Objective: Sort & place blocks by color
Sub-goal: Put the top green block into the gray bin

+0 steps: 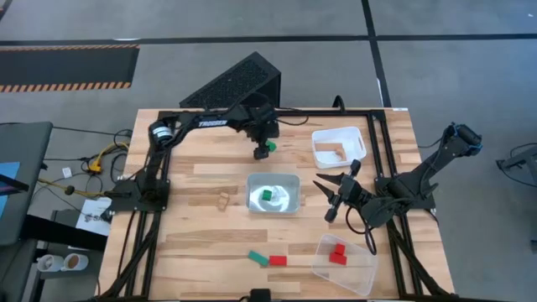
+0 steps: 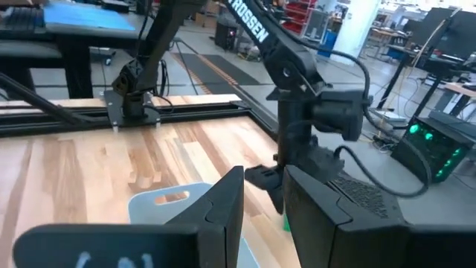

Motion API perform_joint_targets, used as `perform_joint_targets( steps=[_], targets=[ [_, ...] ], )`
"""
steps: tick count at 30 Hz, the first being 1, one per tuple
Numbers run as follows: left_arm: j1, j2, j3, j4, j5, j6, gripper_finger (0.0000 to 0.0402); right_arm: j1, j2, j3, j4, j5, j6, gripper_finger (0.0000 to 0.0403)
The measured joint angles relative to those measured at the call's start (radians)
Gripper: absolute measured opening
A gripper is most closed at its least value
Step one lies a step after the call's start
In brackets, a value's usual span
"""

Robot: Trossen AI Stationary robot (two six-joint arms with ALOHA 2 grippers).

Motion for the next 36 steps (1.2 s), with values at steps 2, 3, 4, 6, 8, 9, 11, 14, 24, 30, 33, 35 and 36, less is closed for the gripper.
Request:
perform_joint_targets(
  steps=[2, 3, 4, 6, 8, 9, 11, 14, 24, 30, 33, 35, 36],
  targets=[
    [-0.001, 0.03, 0.024, -0.034, -0.002, 0.04, 0.0289, -0.013, 0.0, 0.0, -0.012, 0.0, 0.0, 0.0118],
    [-0.001, 0.042, 0.035, -0.042, -0.006, 0.062, 0.0289, -0.019, 0.0, 0.0, -0.014, -0.001, 0.0, 0.0118],
    [0.001, 0.053, 0.042, -0.044, -0.015, 0.088, 0.0289, -0.027, 0.0, 0.0, -0.021, -0.001, 0.001, 0.0118],
    [0.004, 0.073, 0.059, -0.047, -0.029, 0.14, 0.0289, -0.039, 0.0, 0.0, -0.032, -0.005, 0.003, 0.0118],
    [0.011, 0.09, 0.078, -0.057, -0.036, 0.179, 0.0289, -0.044, 0.0, 0.0, -0.053, -0.028, 0.025, 0.0118],
    [0.013, 0.096, 0.086, -0.053, -0.037, 0.198, 0.0289, -0.047, 0.0, 0.0, -0.064, -0.034, 0.04, 0.0118],
    [0.015, 0.104, 0.093, -0.064, -0.047, 0.235, 0.0289, -0.047, 0.0, 0.0, -0.084, -0.04, 0.068, 0.0118],
    [0.014, 0.108, 0.104, -0.089, -0.056, 0.288, 0.0289, -0.046, 0.0, 0.0, -0.113, -0.048, 0.109, 0.0118],
    [0.015, 0.108, 0.105, -0.1, 0.006, 0.345, 0.0253, -0.027, 0.0, 0.0, -0.12, -0.051, 0.158, 0.0118],
    [0.056, 0.107, 0.114, -0.094, 0.143, 0.314, 0.024, -0.02, 0.0, 0.0, -0.105, -0.05, 0.158, 0.0118],
    [0.061, 0.107, 0.114, -0.096, 0.134, 0.31, 0.024, -0.02, 0.0, 0.0, -0.098, -0.049, 0.153, 0.0118],
    [0.052, 0.107, 0.114, -0.096, 0.117, 0.309, 0.024, -0.021, 0.0, 0.0, -0.095, -0.048, 0.15, 0.0118],
    [0.047, 0.107, 0.114, -0.097, 0.106, 0.309, 0.024, -0.022, 0.0, 0.0, -0.096, -0.048, 0.15, 0.0118]
  ],
)
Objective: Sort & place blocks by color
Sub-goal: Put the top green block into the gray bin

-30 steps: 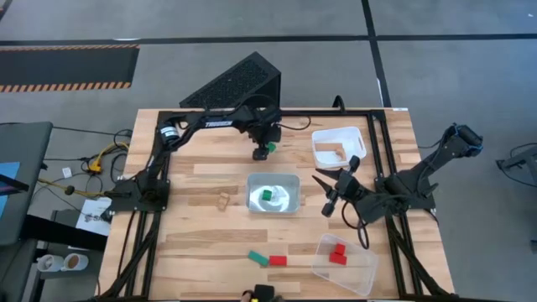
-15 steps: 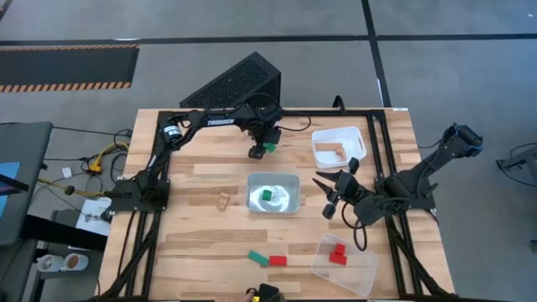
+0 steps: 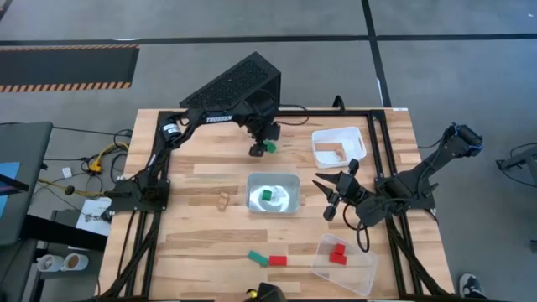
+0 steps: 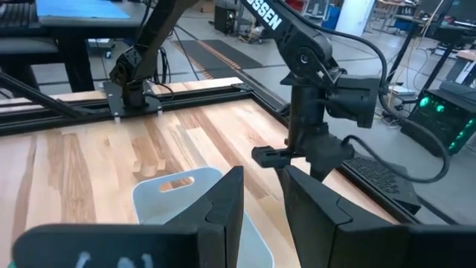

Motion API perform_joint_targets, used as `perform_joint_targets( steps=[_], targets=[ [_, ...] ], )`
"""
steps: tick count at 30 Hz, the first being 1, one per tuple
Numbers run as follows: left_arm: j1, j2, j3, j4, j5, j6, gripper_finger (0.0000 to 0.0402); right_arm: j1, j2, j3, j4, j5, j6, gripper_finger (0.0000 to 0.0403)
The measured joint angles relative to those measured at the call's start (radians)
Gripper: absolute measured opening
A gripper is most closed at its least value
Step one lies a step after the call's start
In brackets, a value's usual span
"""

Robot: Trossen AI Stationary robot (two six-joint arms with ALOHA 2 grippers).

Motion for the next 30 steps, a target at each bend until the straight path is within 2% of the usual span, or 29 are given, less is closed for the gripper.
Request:
perform_joint_targets(
  steps=[4, 15, 21, 30],
  targets=[
    [-0.019, 0.0, 0.0, -0.002, -0.046, 0.018, 0.0241, -0.008, 0.0, 0.0, 0.008, 0.0, -0.022, 0.0118],
    [-0.028, 0.0, 0.0, -0.002, -0.057, 0.038, 0.0252, -0.026, 0.0, 0.0, 0.008, 0.0, -0.036, 0.0118],
    [-0.044, 0.0, 0.018, -0.049, -0.126, 0.087, 0.0252, -0.026, 0.0, 0.0, 0.007, 0.0, -0.037, 0.0118],
    [-0.072, -0.003, 0.071, -0.102, 0.011, 0.113, 0.0252, -0.026, 0.0, 0.0, 0.007, 0.0, -0.042, 0.0118]
  ],
)
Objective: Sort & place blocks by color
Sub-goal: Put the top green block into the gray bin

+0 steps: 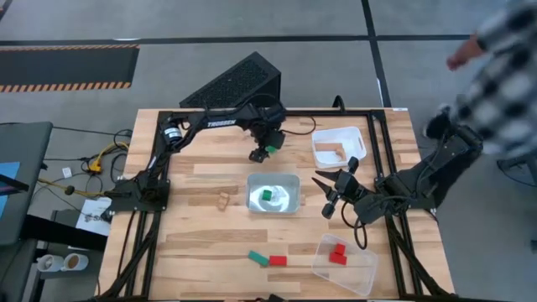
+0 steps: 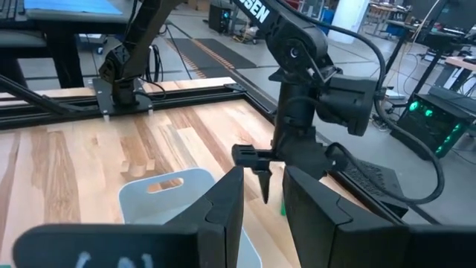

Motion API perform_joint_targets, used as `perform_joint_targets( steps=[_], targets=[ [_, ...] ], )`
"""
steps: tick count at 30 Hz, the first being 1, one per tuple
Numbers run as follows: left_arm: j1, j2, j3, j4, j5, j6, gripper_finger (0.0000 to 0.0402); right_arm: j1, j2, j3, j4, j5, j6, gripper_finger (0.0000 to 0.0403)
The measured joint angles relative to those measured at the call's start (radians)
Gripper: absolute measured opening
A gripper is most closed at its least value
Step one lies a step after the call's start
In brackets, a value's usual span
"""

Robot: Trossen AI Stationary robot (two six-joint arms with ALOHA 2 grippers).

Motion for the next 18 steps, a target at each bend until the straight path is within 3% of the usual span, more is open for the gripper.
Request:
perform_joint_targets(
  steps=[12, 18],
  targets=[
    [0.027, 0.001, 0.055, -0.045, -0.031, -0.02, 0.0252, -0.008, 0.0, 0.0, 0.0, 0.0, -0.001, 0.0118],
    [0.055, -0.014, 0.178, -0.236, 0.04, -0.05, 0.0239, -0.008, 0.0, 0.0, -0.017, -0.003, 0.025, 0.0118]
  ],
)
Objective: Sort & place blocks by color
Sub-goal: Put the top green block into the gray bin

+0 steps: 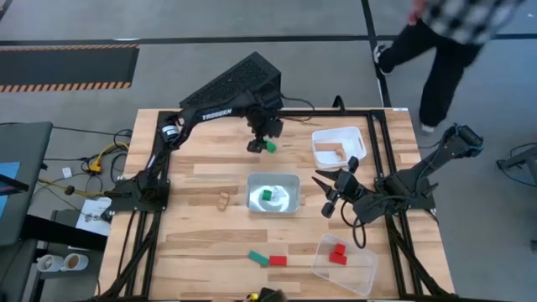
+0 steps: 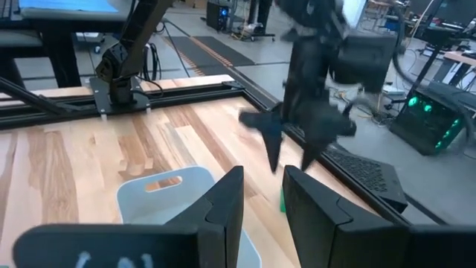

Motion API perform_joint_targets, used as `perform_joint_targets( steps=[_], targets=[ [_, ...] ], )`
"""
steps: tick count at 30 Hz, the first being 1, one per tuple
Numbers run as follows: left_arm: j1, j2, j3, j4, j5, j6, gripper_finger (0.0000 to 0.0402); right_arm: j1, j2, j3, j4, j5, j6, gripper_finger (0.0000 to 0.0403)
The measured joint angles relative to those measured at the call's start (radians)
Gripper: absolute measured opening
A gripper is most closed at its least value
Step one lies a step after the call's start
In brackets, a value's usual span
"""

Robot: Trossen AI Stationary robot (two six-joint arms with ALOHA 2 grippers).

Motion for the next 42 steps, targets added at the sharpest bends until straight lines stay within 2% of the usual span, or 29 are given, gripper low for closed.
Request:
perform_joint_targets(
  steps=[2, 7, 9, 11, 13, 15, 18, 21, 24, 28, 31, 34, 38, 42],
  targets=[
    [0.021, -0.013, 0.032, -0.056, 0.054, -0.024, 0.0221, 0.003, 0.0, 0.0, -0.018, 0.0, 0.014, 0.0118],
    [0.098, -0.084, 0.038, -0.16, 0.283, -0.106, 0.0149, -0.011, 0.002, 0.0, -0.088, -0.001, 0.074, 0.0118],
    [0.116, -0.113, 0.005, -0.164, 0.342, -0.114, 0.0113, -0.035, 0.023, 0.001, -0.106, 0.0, 0.109, 0.0118],
    [0.114, -0.163, -0.069, -0.101, 0.359, -0.114, 0.0077, -0.062, 0.047, -0.001, -0.137, -0.009, 0.138, 0.0118],
    [0.087, -0.243, -0.163, -0.011, 0.324, -0.129, 0.0041, -0.1, 0.074, 0.0, -0.137, -0.048, 0.149, 0.0118],
    [0.051, -0.352, -0.278, 0.085, 0.244, -0.157, 0.0012, -0.146, 0.11, 0.001, -0.139, -0.124, 0.15, 0.0118],
    [0.014, -0.533, -0.457, 0.255, 0.179, -0.244, 0.0007, -0.23, 0.154, 0.0, -0.127, -0.211, 0.146, 0.0118],
    [-0.008, -0.738, -0.658, 0.483, 0.187, -0.374, 0.0009, -0.339, 0.197, -0.001, -0.087, -0.322, 0.083, 0.0118],
    [-0.047, -0.929, -0.898, 0.79, 0.189, -0.528, 0.0008, -0.477, 0.233, 0.002, 0.046, -0.502, -0.04, 0.0118],
    [-0.096, -1.112, -1.185, 1.12, 0.058, -0.698, 0.0005, -0.666, 0.297, 0.019, 0.191, -0.791, -0.154, 0.0119],
    [-0.126, -1.2, -1.337, 1.272, 0.025, -0.787, 0.0005, -0.78, 0.353, 0.065, 0.198, -0.928, -0.184, 0.0128],
    [-0.156, -1.251, -1.445, 1.376, 0.026, -0.857, 0.0005, -0.855, 0.419, 0.113, 0.199, -1.016, -0.229, 0.0154],
    [-0.198, -1.27, -1.538, 1.506, -0.003, -0.894, 0.0004, -0.886, 0.539, 0.198, 0.195, -1.049, -0.28, 0.0213],
    [-0.226, -1.262, -1.564, 1.537, -0.045, -0.889, 0.0004, -0.894, 0.674, 0.297, 0.175, -1.049, -0.298, 0.0269]
  ],
)
